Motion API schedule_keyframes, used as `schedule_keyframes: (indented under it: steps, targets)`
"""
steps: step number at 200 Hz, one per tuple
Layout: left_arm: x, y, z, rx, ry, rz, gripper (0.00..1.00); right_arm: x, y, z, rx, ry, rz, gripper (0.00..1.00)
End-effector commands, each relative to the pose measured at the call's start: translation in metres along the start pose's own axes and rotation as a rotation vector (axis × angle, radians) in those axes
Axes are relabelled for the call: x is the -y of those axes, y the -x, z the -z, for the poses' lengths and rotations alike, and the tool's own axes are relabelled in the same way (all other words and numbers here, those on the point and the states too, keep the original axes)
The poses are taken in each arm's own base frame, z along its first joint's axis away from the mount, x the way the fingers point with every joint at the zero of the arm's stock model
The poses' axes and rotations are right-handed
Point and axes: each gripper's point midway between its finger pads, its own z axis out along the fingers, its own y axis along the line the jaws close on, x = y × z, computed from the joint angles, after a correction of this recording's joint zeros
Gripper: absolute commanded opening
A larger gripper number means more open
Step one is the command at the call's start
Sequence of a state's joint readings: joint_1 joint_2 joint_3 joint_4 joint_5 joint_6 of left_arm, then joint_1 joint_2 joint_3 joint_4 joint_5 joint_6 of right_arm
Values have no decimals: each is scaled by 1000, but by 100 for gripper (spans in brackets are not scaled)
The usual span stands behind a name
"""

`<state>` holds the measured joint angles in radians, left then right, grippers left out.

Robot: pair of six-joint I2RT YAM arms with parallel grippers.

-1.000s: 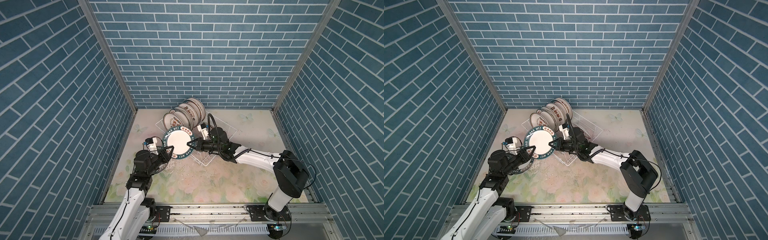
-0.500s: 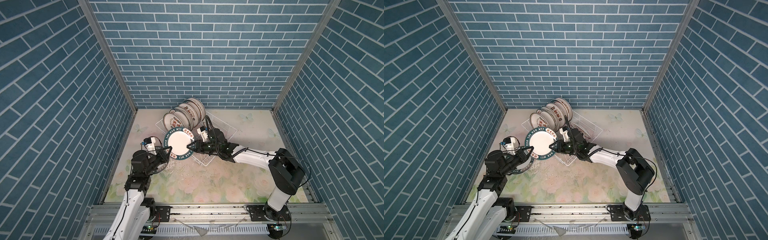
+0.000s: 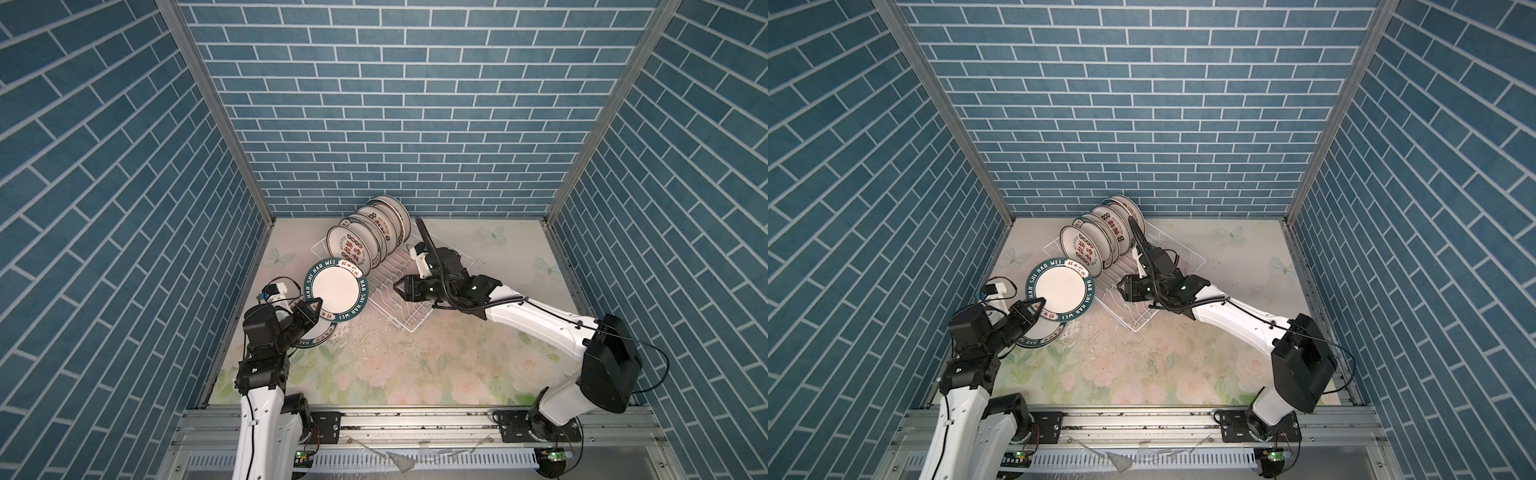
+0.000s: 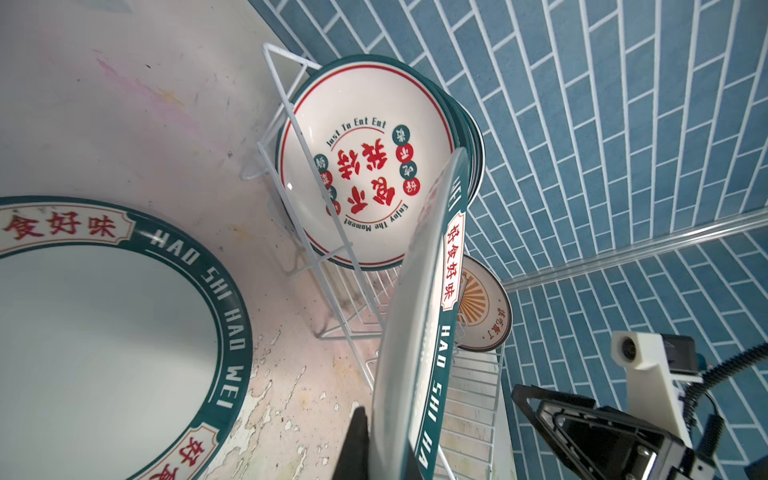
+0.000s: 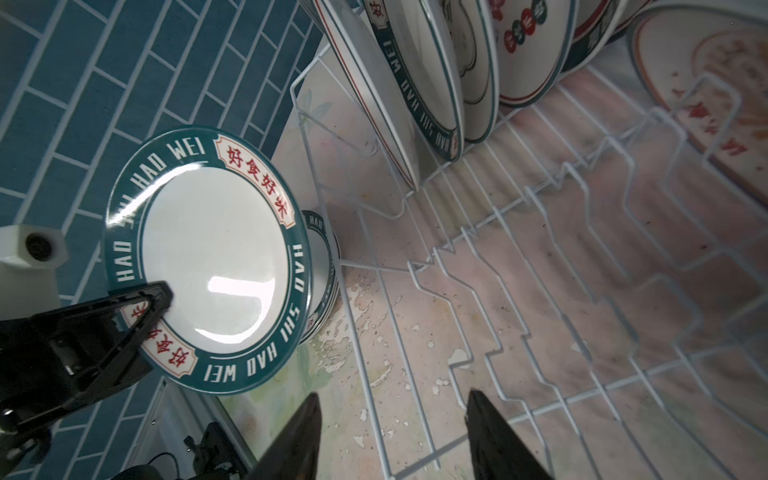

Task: Unload the plates from the dish rack
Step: 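Open the right gripper and withdraw it while the left gripper carries the plate away, then lower the green-rimmed plate onto the table stack with the left gripper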

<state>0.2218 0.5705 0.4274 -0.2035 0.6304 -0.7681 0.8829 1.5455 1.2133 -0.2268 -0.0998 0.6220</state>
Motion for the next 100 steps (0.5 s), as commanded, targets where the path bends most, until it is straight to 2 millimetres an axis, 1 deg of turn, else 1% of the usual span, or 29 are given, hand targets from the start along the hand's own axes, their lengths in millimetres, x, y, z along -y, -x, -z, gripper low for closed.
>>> schedule_keyframes:
  steps: [1, 13, 34, 52, 76, 100]
  targets:
    - [-6, 2, 7, -11, 30, 50, 0, 36, 0, 23, -22, -234, 143, 58]
    - [-16, 4, 8, -2, 57, 71, 0, 50, 2, 30, -18, -319, 172, 58]
    - [-35, 5, 10, 8, 106, 116, 0, 66, 5, 40, -6, -420, 211, 58]
    - [-47, 5, 13, 20, 141, 142, 0, 73, 8, 45, 6, -461, 232, 58]
    - [-61, 7, 18, 44, 217, 147, 0, 80, 8, 48, 4, -506, 255, 58]
    - [-77, 8, 23, 71, 306, 153, 0, 92, 7, 52, 11, -567, 260, 58]
